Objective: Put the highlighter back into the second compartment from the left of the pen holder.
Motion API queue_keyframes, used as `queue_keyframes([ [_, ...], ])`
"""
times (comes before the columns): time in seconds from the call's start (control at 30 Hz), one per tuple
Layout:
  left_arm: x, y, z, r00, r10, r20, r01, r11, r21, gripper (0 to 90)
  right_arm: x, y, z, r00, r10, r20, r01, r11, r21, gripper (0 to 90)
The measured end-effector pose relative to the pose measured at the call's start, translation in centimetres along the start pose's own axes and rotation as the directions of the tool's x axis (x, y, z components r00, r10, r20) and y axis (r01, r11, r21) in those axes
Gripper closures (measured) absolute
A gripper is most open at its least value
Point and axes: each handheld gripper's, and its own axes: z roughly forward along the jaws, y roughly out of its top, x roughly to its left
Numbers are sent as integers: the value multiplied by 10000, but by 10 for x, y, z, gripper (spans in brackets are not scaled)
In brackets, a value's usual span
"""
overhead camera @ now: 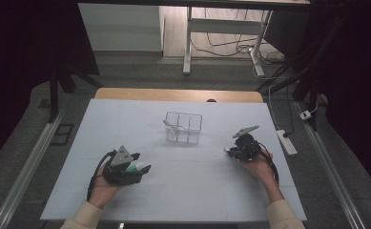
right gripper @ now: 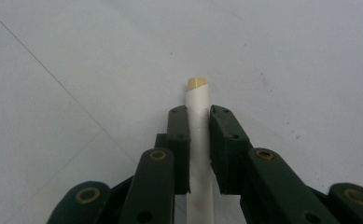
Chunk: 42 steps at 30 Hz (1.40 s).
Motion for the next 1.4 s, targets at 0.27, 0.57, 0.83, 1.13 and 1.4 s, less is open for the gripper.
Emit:
queue_keyframes([
  [0.27,1,0,-2,10000,-60,-27,60,10000,-50,373,-1,1,-3,9999,-43,126,43,10000,37,777],
  [0.57,2,0,-2,10000,-82,-21,81,9999,-73,373,-4,0,-19,9990,418,-156,-432,9930,-1097,778],
  [0.83,2,0,-2,10000,-78,-26,78,9999,-63,373,-5,1,-28,9981,564,-233,-596,9839,-1685,778],
  [1.13,2,0,-1,10000,-54,-24,53,10000,-45,375,-2,3,-32,9978,587,-301,-633,9798,-1896,778],
  [1.4,2,1,0,10000,-4,-8,4,10000,-26,374,0,3,-32,9976,632,-267,-672,9785,-1950,778],
])
